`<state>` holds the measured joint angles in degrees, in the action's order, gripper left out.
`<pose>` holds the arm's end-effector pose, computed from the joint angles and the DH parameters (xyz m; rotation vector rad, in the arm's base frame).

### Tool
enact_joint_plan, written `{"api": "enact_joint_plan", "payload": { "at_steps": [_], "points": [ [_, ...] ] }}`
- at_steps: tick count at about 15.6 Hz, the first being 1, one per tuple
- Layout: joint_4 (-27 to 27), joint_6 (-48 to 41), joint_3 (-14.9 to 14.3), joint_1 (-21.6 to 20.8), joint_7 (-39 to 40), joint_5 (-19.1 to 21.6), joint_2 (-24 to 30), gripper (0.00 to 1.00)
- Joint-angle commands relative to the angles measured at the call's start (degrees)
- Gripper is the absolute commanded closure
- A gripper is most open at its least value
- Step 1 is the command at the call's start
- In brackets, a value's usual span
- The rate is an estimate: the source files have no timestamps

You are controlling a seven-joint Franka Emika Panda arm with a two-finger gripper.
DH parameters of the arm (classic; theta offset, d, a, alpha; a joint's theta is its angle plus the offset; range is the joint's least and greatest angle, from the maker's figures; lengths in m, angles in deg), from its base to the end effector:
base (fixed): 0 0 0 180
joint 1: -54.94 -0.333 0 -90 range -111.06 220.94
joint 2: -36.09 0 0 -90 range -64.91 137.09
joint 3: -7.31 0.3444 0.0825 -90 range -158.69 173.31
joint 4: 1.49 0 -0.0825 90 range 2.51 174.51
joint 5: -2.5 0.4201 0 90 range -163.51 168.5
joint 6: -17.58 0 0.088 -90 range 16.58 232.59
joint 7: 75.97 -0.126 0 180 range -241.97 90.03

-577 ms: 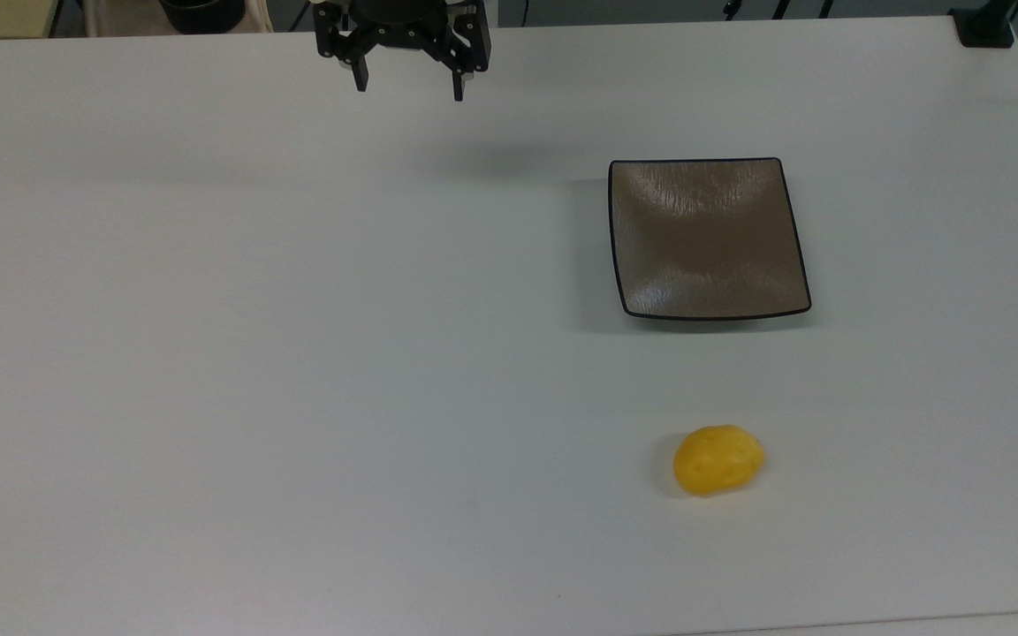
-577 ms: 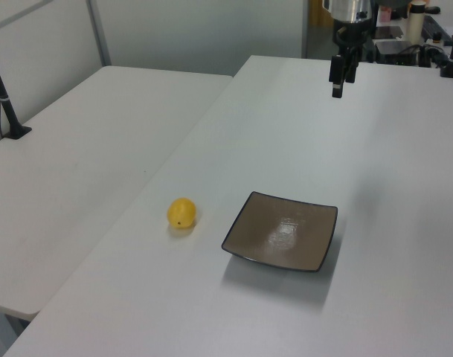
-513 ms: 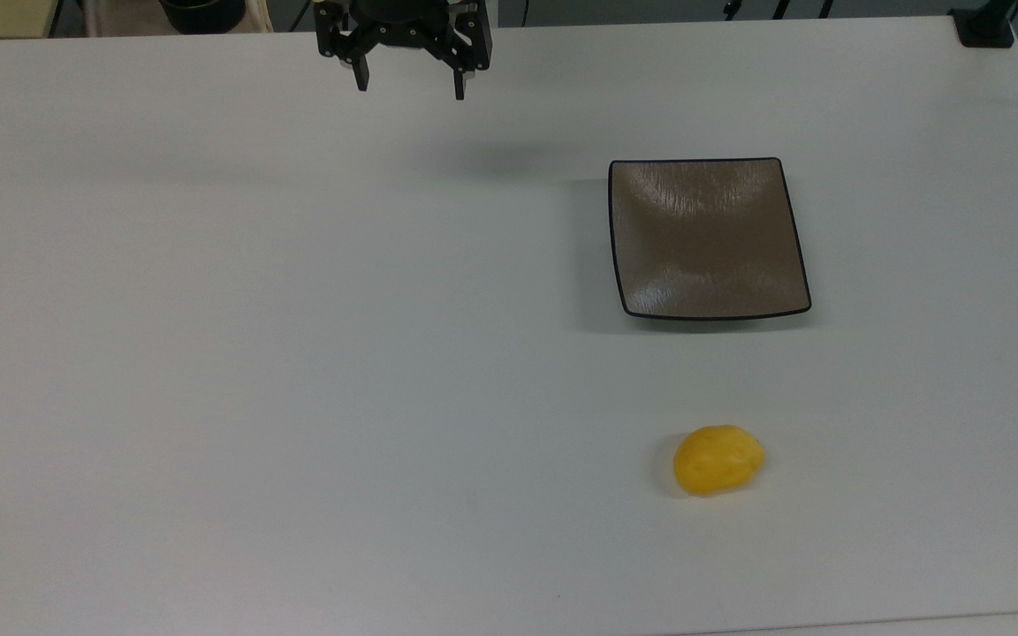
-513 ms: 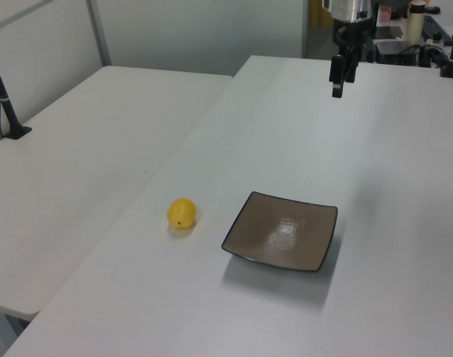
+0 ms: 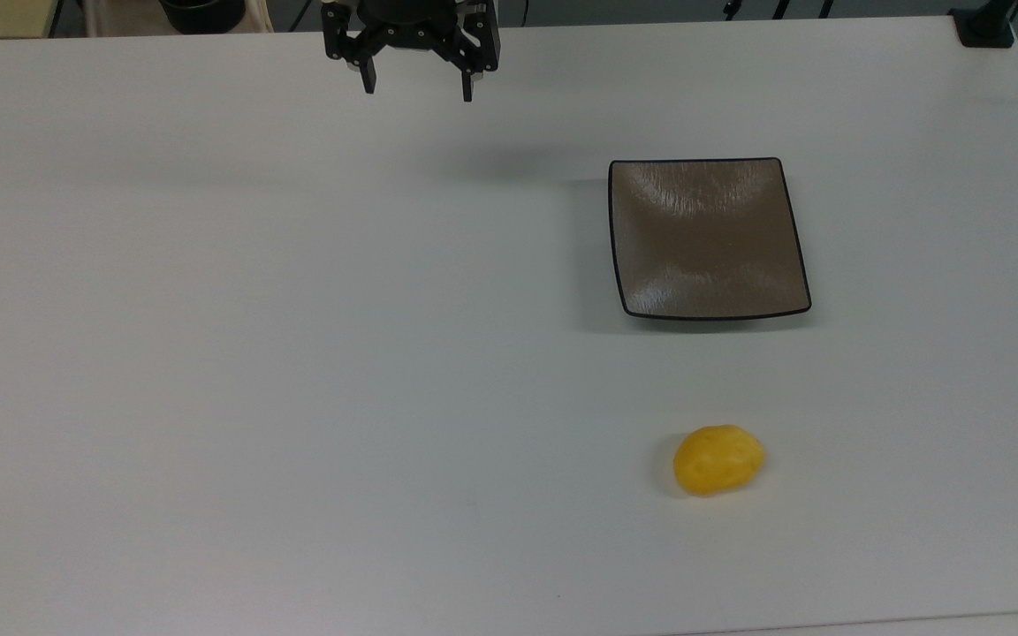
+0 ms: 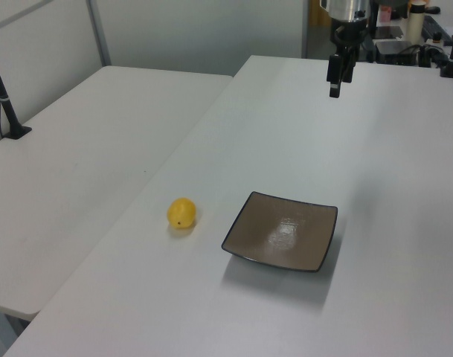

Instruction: Put potatoes on a ceramic plate

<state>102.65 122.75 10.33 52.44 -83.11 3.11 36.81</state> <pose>0.5949 0.0587 0.5379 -3.1279 0.0483 -0.0458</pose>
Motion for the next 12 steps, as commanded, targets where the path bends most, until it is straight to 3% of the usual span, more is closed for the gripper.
{"api": "enact_joint_plan", "payload": {
  "at_steps": [1,7,12],
  "points": [
    [-1.05,-1.19,-1.09,-1.10,-1.20,1.32,-0.46,0.00],
    [-1.05,-0.66,-0.91,-1.10,-1.99,1.76,-0.72,0.00],
    [-2.53,0.39,-0.30,-1.72,-7.61,2.46,-3.09,0.00]
  ]
}}
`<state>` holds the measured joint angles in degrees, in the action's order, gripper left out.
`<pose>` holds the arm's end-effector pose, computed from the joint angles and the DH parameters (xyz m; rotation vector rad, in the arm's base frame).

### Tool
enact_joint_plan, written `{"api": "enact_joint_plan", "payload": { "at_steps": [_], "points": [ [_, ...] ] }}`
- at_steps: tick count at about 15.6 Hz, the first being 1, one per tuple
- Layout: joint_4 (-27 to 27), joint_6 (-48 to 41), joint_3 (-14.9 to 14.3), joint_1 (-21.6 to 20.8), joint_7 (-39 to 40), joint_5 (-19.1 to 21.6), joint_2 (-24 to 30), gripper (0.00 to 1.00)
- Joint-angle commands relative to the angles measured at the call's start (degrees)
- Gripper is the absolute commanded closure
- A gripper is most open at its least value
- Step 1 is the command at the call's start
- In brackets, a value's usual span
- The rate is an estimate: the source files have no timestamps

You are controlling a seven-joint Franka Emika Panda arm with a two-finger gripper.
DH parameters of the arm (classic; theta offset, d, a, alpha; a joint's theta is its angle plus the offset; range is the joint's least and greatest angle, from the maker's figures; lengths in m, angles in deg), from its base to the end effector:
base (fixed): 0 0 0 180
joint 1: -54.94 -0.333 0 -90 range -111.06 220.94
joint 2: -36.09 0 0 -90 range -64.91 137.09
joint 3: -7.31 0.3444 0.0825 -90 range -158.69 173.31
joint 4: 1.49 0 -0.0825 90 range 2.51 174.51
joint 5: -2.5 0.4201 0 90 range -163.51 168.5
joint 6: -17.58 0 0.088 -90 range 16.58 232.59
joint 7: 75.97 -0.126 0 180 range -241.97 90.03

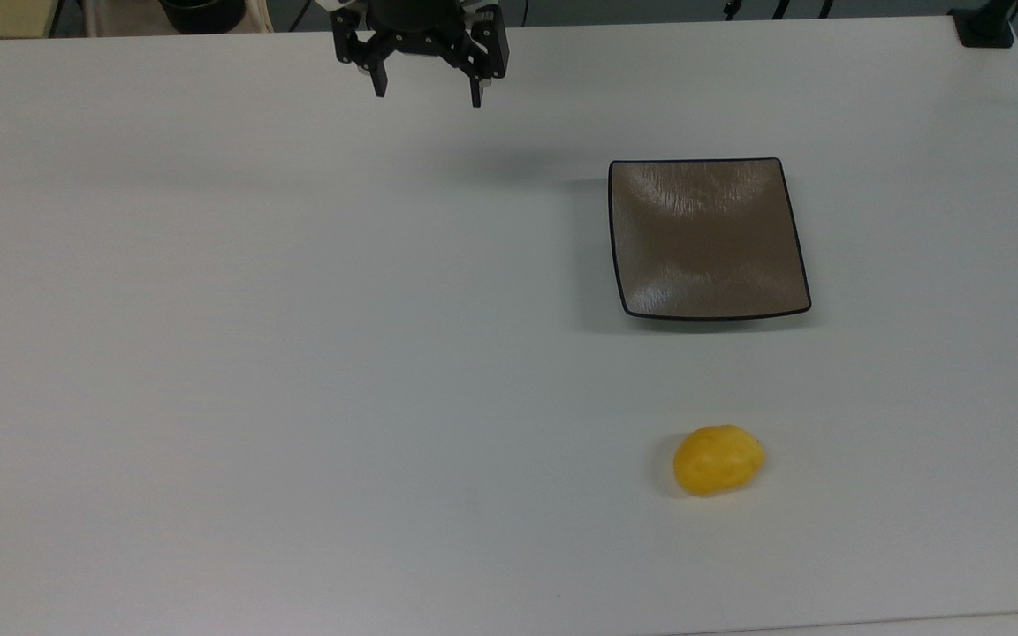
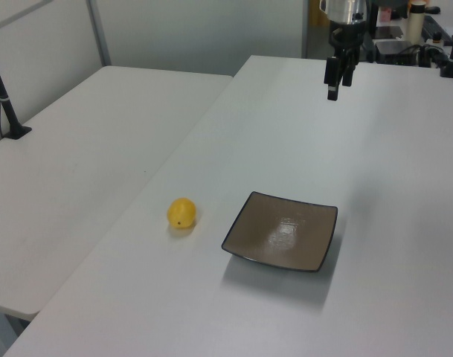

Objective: Put potatoes on a ceramic plate
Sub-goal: 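Move the open gripper over the yellow potato and lower it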

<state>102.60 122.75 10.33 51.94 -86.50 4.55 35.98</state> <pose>0.5971 0.0665 0.5297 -3.1018 0.1362 -0.0183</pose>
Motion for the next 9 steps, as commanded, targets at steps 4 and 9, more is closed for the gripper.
{"api": "enact_joint_plan", "payload": {
  "at_steps": [4,9],
  "points": [
    [-11.07,2.32,0.85,-2.62,-13.88,1.19,-10.14,0.00],
    [-16.80,13.21,4.02,-5.61,-26.89,0.05,-17.98,0.00]
  ]
}}
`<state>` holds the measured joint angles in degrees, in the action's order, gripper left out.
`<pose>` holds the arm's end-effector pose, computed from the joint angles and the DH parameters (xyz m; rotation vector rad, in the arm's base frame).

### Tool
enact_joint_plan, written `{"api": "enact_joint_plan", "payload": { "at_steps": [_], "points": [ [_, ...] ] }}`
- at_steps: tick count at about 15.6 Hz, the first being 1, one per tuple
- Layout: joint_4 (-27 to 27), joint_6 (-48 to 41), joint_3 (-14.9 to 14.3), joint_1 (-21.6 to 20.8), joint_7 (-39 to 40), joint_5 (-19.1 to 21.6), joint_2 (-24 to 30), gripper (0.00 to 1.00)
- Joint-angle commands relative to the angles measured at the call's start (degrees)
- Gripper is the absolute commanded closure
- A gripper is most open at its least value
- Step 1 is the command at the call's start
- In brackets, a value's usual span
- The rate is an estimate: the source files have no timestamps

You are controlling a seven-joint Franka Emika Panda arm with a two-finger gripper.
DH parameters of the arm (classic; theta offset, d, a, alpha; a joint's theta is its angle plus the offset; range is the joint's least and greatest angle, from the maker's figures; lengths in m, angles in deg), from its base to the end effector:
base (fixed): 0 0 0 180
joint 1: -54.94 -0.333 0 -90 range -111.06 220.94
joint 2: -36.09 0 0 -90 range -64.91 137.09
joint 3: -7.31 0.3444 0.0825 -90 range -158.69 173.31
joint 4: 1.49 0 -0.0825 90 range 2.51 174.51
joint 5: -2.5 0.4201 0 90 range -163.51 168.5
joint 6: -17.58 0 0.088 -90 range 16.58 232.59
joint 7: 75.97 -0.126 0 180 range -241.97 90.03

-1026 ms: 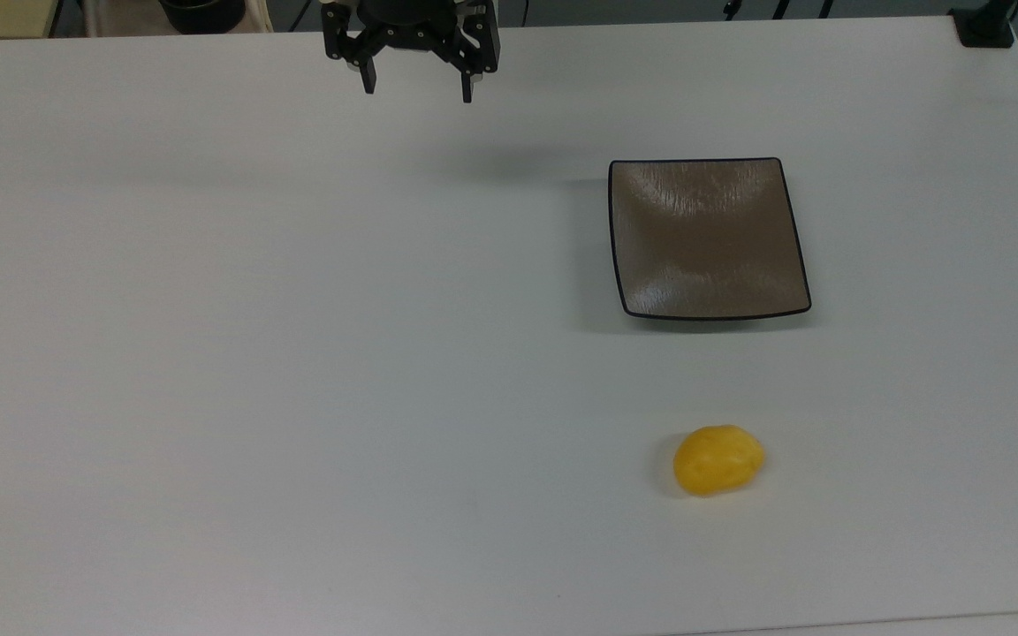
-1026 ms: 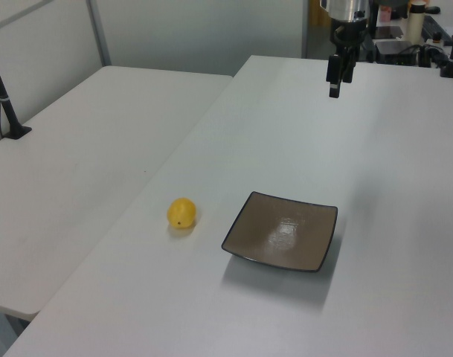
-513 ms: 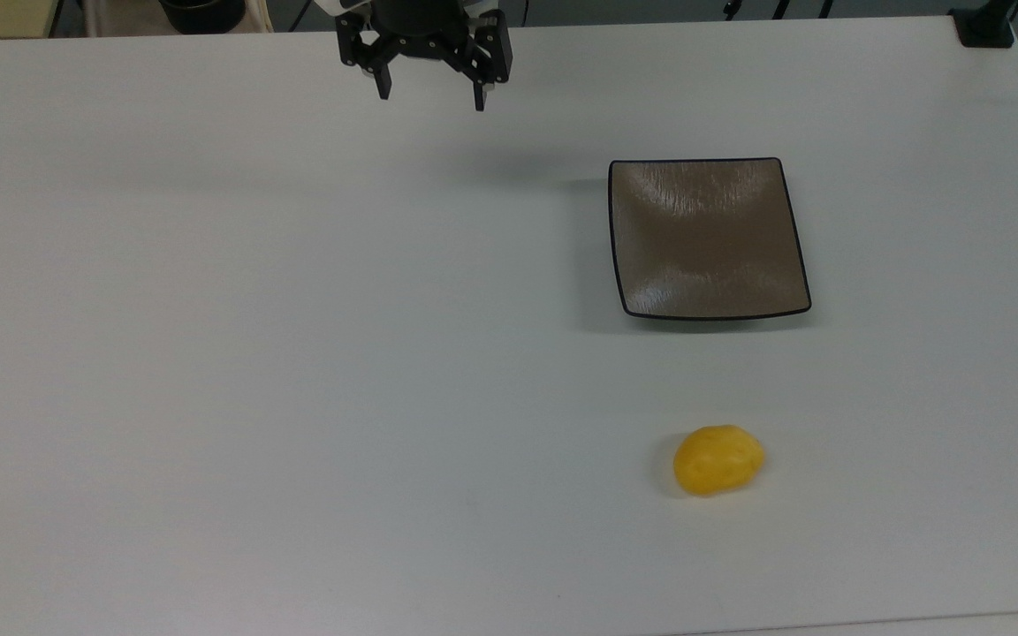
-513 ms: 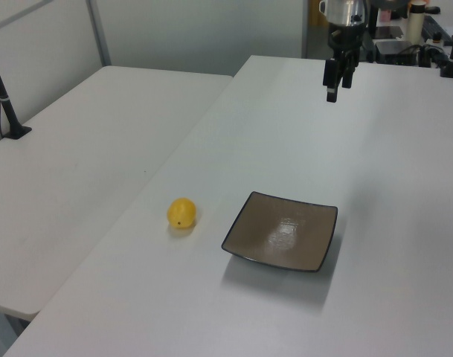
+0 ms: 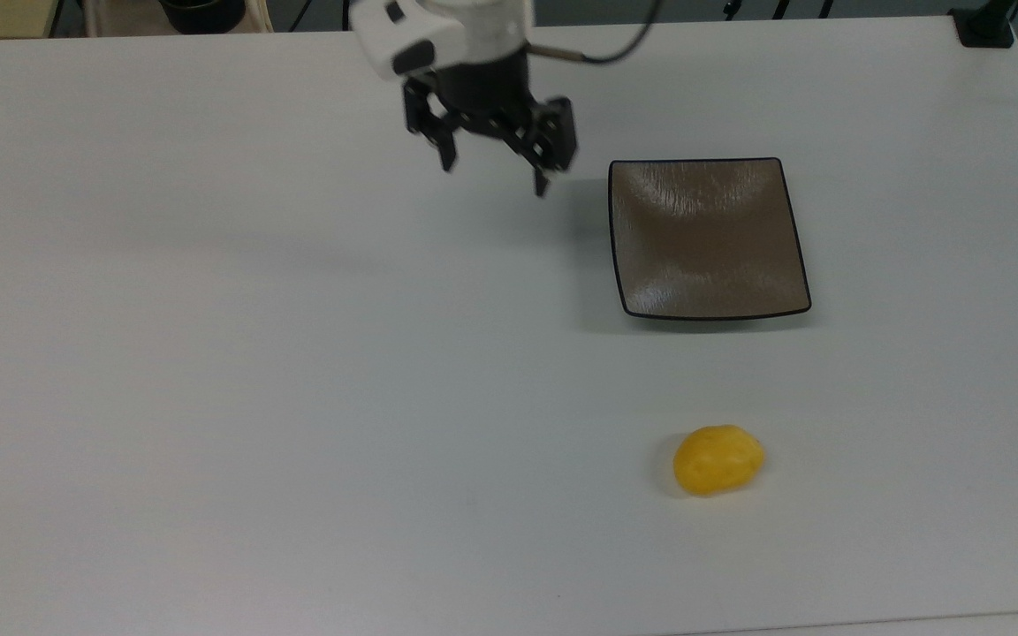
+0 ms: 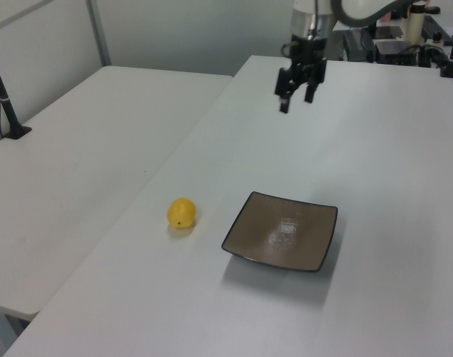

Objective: Put potatoes on a ceramic plate
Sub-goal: 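Move the open gripper over the yellow potato and lower it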

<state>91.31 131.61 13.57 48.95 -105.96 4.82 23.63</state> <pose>0.6728 0.1433 0.5104 -2.9827 0.4930 -0.1844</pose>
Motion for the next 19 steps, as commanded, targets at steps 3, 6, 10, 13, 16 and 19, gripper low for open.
{"api": "enact_joint_plan", "payload": {
  "at_steps": [3,6,10,13,16,19],
  "points": [
    [-9.20,8.75,0.77,-4.99,-13.84,-0.22,-10.56,0.00],
    [-14.12,12.18,0.77,-6.58,-21.93,-0.30,-15.65,0.00],
    [-18.52,18.94,-0.02,-8.95,-31.95,-1.44,-21.19,0.00],
    [-22.48,20.27,0.24,-9.31,-37.06,-2.59,-25.85,0.00],
    [-25.82,22.72,-0.02,-11.76,-40.32,-3.37,-30.86,0.00],
    [-28.90,25.19,0.33,-12.03,-43.39,-7.58,-35.08,0.00]
  ]
}}
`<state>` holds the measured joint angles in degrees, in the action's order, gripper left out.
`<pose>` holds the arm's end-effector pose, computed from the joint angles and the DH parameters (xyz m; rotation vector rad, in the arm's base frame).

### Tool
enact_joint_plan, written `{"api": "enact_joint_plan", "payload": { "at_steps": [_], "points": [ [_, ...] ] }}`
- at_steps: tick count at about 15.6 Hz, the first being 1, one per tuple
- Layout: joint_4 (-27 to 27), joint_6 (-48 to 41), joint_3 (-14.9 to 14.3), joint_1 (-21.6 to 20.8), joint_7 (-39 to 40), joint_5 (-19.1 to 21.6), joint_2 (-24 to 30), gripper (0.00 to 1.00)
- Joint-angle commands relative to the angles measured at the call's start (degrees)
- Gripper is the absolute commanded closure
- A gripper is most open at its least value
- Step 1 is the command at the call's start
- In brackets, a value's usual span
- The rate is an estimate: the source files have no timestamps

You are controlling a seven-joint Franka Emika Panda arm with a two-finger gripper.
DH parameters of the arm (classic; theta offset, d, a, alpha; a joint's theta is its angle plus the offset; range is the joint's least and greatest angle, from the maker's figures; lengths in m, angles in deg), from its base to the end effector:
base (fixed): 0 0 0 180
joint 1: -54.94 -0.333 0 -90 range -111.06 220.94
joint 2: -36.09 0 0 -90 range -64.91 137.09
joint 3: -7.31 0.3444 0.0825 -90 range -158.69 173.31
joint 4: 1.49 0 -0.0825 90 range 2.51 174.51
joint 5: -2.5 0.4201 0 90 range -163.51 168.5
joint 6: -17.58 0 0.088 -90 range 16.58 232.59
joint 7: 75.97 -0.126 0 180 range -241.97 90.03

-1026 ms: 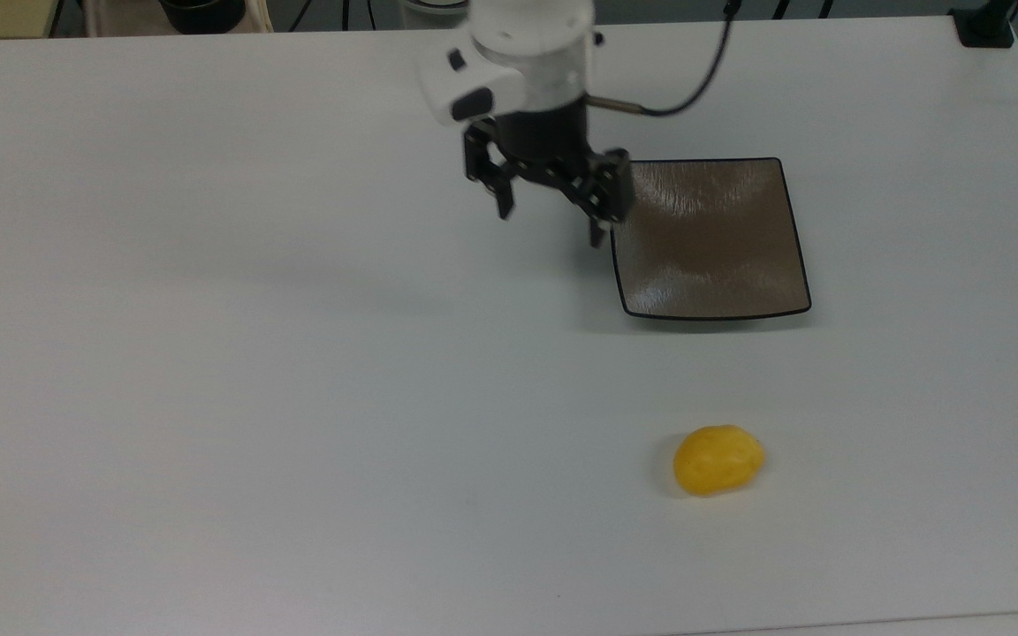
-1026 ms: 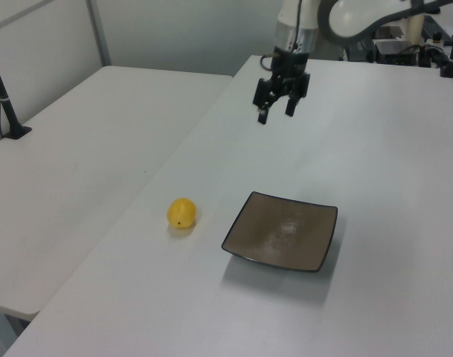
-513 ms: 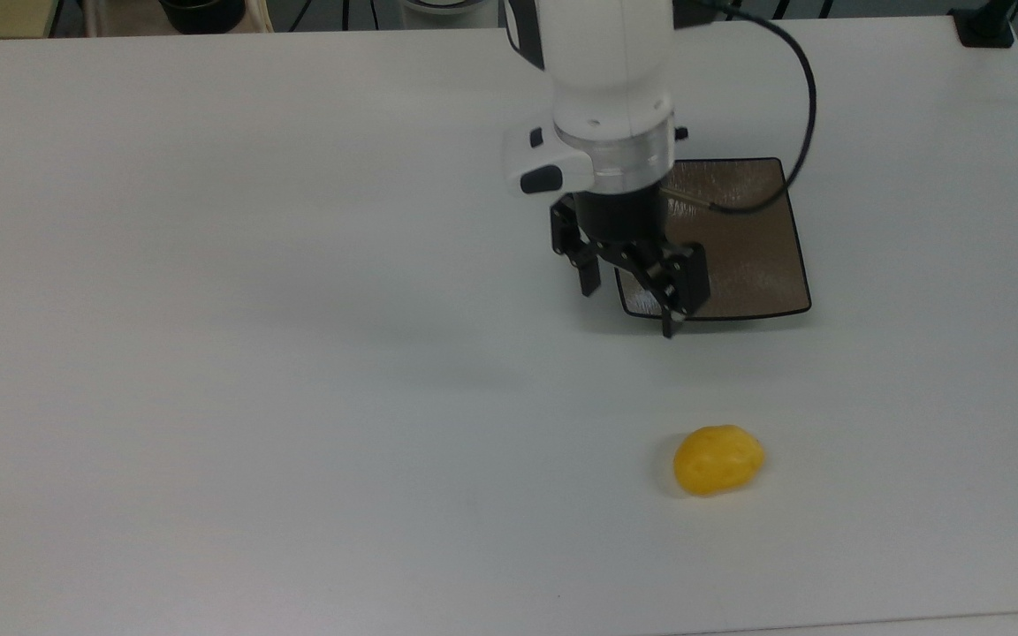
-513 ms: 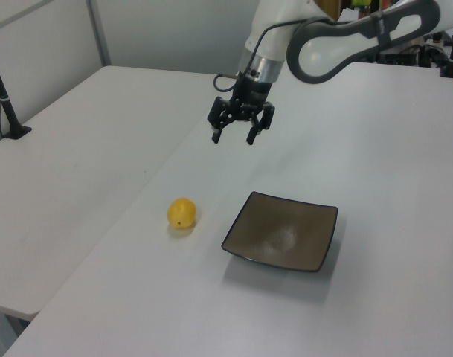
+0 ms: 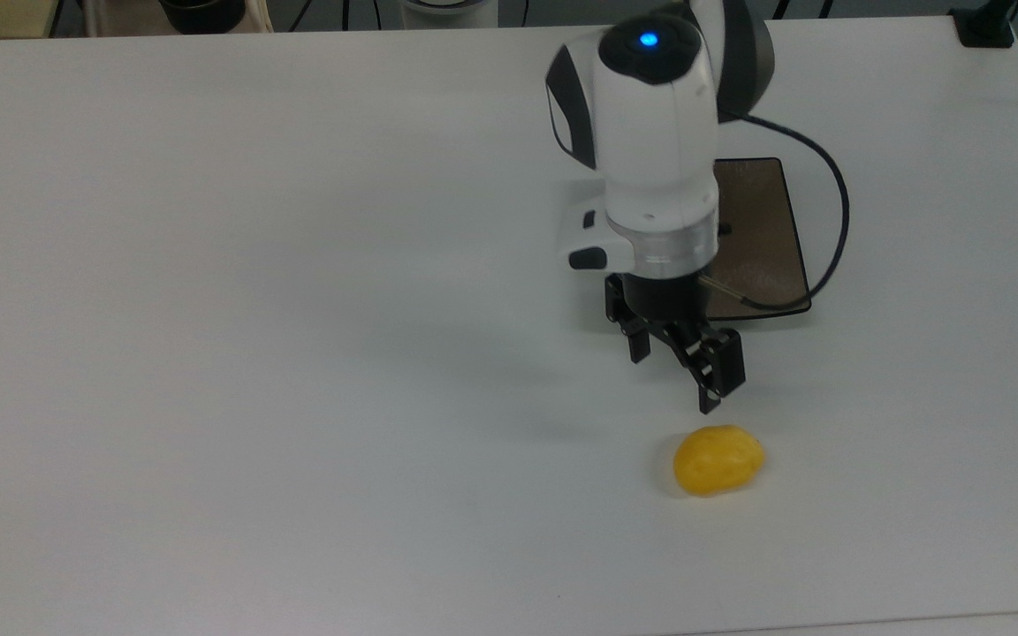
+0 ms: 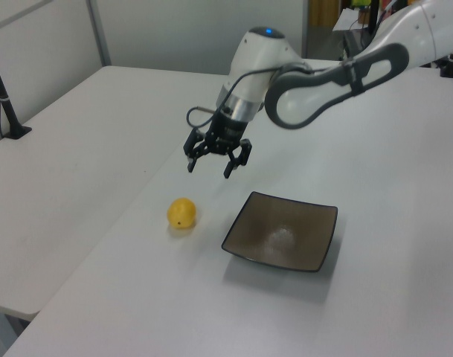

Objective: Put potatoes on a ceramic plate
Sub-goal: 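Move the open gripper over the yellow potato and lower it, then close the gripper around the yellow potato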

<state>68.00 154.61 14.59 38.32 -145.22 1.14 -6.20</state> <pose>0.7866 0.3132 0.3798 -2.5210 1.1106 -0.3716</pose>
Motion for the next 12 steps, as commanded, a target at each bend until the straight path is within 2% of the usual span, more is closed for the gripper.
{"api": "enact_joint_plan", "payload": {
  "at_steps": [1,6,12],
  "points": [
    [-6.11,2.89,-0.51,-1.40,-4.92,-5.22,-6.31,0.00],
    [-10.86,6.23,-0.42,-2.54,-8.79,-10.24,-11.59,0.00],
    [-10.60,12.12,-0.42,-3.77,-10.38,-14.11,-12.73,0.00]
  ]
}}
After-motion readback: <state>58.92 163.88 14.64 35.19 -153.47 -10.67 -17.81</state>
